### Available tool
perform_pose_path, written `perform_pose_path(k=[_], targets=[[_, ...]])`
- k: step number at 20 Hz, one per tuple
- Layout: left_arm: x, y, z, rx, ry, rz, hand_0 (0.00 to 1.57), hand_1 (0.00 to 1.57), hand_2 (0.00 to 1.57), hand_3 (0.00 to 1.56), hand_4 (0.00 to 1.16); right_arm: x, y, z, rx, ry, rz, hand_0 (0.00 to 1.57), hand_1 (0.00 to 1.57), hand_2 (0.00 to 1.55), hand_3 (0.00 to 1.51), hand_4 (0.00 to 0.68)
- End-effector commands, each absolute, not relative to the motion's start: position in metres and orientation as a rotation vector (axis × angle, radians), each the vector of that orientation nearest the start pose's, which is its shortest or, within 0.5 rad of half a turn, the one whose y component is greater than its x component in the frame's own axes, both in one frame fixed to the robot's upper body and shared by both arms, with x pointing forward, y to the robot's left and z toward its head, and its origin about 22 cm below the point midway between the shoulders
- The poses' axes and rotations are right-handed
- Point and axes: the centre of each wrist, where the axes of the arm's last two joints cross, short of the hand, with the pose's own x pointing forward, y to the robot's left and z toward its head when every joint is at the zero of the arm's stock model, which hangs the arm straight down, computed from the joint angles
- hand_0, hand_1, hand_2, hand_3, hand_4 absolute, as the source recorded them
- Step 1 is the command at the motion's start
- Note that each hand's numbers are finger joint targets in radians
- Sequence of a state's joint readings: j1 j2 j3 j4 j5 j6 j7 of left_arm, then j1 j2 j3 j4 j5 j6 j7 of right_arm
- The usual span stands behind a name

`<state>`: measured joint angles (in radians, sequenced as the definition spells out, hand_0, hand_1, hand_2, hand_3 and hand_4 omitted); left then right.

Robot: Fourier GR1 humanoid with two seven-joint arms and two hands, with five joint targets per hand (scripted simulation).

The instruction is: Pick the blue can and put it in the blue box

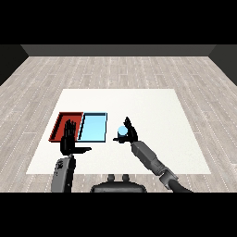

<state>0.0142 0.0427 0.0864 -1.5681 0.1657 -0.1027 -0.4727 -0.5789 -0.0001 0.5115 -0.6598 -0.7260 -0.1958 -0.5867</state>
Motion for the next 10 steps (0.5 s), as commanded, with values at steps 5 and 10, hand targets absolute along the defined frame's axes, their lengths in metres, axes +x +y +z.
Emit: perform_pose_path(k=[5, 10], targets=[[0.241, 0.271, -0.002, -0.078, -2.042, 0.121, 0.0, 0.0, 0.0, 0.0, 0.0, 0.326, -0.101, -0.073, 0.218, -1.595, -0.064, 1.34, 1.34, 1.39, 1.33, 0.397], [0.228, 0.257, -0.01, -0.131, -2.031, 0.135, 0.0, 0.0, 0.0, 0.0, 0.0, 0.318, -0.087, -0.068, 0.135, -1.553, 0.021, 1.56, 1.56, 1.48, 1.44, 0.676]])
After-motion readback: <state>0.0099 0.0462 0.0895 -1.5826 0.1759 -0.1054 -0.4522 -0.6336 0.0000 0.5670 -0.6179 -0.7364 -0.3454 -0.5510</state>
